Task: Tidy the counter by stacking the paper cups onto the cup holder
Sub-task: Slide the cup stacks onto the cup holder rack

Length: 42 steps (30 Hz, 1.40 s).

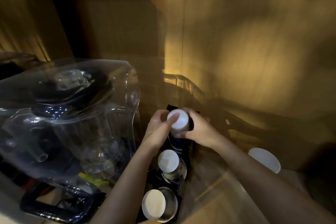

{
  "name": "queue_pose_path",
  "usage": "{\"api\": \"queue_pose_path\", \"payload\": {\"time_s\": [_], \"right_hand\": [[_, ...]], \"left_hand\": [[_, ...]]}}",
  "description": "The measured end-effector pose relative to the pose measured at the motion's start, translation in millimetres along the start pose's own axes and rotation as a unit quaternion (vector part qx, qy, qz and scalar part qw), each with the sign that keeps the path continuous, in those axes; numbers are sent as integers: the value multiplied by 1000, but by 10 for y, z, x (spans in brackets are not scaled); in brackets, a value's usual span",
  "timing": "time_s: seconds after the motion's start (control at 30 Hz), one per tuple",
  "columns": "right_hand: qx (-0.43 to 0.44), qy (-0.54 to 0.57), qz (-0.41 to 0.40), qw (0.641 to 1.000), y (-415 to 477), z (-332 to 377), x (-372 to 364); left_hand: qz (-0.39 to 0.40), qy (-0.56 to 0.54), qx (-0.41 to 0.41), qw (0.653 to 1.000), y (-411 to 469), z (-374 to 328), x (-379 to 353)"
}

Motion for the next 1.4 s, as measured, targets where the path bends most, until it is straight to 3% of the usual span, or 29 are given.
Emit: {"api": "queue_pose_path", "payload": {"time_s": [0.1,0.37,0.5,0.7,0.8,0.93,1.1,1.23,1.4], "right_hand": [[-2,8,-2,1000,-75,-48,-56],[-11,-38,26,999,-118,6,-52],[-18,-36,5,999,-258,-48,124],[-63,-32,-107,992,-666,-406,777],[-97,-16,-188,977,-930,-671,1136],[-164,-41,-269,948,-1284,-1042,1495],[-289,30,-257,922,-1718,-1575,1558],[-281,136,-242,919,-1842,-1723,1466],[-292,165,-165,928,-1810,-1866,1265]], "left_hand": [[-30,288,-102,952,13,-49,-83],[-49,409,-175,894,-1,-21,-216],[-54,395,-183,899,-69,-62,-213],[-137,302,-217,918,-339,-506,-332],[-86,252,-230,936,-395,-612,-730],[35,267,-188,945,-341,-357,-1436],[173,243,-90,950,-324,205,-2199],[225,188,-112,950,-390,366,-2590],[251,101,-68,960,-373,538,-2889]]}}
Point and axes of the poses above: each hand's wrist, its own y-axis towards the middle knuckle, its own x-axis out of the back of the hand, z = x × y, the point moved 8 cm from there along y, towards the middle knuckle, and after that the axes turned 8 degrees about y, right-handed, at the moved point
